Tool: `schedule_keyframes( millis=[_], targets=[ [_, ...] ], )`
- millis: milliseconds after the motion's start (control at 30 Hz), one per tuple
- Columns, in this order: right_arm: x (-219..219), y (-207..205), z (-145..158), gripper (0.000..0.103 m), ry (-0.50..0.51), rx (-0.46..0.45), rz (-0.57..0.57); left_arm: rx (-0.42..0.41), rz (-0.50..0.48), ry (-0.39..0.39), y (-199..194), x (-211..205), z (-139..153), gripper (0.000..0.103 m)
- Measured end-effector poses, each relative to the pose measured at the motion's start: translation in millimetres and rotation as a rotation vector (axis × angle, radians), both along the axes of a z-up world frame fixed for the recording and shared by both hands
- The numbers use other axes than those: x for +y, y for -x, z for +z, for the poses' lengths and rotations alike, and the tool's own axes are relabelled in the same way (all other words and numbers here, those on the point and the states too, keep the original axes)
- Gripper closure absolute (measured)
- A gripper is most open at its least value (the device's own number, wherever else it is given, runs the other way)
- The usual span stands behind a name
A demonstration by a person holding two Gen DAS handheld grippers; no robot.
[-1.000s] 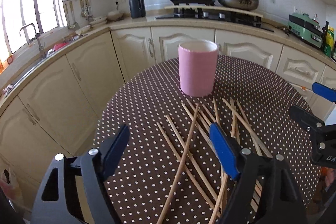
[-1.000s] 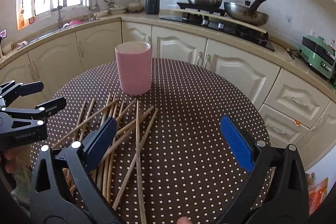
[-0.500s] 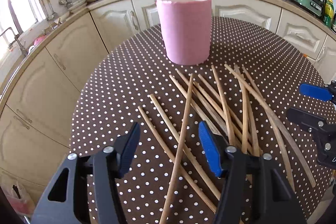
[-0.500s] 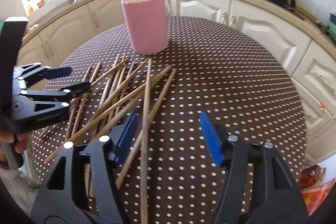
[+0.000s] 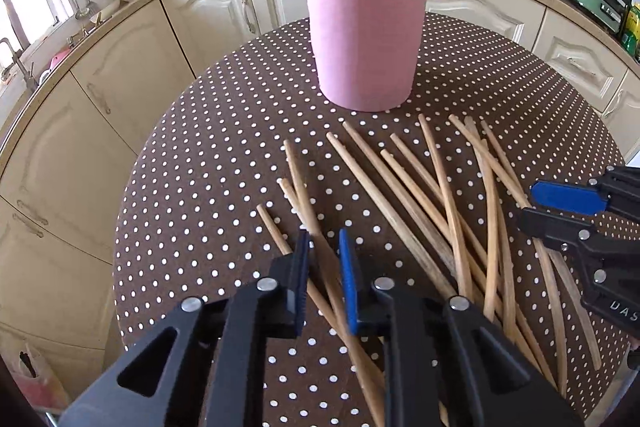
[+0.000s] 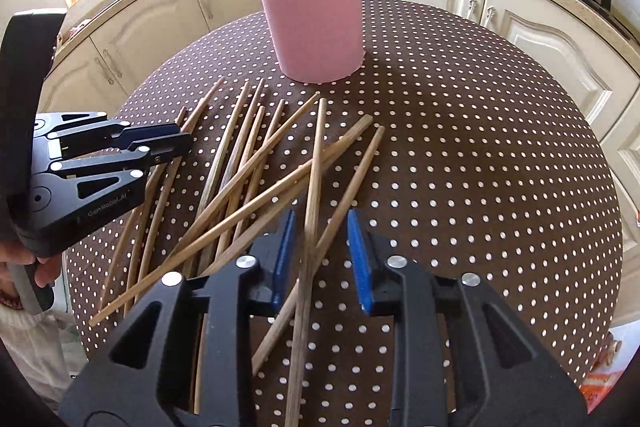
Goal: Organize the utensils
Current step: 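Lower the left tool onto a wooden chopstick while the right tool lowers onto another, then close the left tool on one chopstick while the right tool closes on another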
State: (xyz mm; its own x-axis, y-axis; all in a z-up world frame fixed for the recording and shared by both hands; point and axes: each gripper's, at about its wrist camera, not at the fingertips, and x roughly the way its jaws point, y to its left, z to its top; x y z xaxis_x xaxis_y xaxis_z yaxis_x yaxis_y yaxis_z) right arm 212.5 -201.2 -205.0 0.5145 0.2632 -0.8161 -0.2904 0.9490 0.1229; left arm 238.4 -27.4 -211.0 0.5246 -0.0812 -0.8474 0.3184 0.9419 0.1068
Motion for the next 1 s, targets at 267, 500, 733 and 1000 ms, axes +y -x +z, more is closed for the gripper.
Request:
schedule_keyframes(
  millis=[267, 500, 733, 1000],
  targets=[
    [0.6, -12.7, -3.4, 0.094, 0.026, 0.014, 0.003, 0.026, 0.008, 0.049, -8.1, 2.6, -1.5, 0.092],
    [-9.5, -4.3, 2.5, 0.096, -0.002, 0.001, -0.014, 0.029, 0.023, 0.134, -5.2, 19.5, 2.2, 0.094],
    [-26.1, 8.9, 20.9, 0.096, -0.07, -0.032, -0.032, 0.002, 0.019, 0.192, 10.3, 23.8, 16.4, 0.095],
    [-31.7, 17.8, 33.0, 0.096, -0.099, -0.045, -0.026, 0.002, 0.007, 0.188, 15.9, 16.8, 25.7, 0.096]
  ],
)
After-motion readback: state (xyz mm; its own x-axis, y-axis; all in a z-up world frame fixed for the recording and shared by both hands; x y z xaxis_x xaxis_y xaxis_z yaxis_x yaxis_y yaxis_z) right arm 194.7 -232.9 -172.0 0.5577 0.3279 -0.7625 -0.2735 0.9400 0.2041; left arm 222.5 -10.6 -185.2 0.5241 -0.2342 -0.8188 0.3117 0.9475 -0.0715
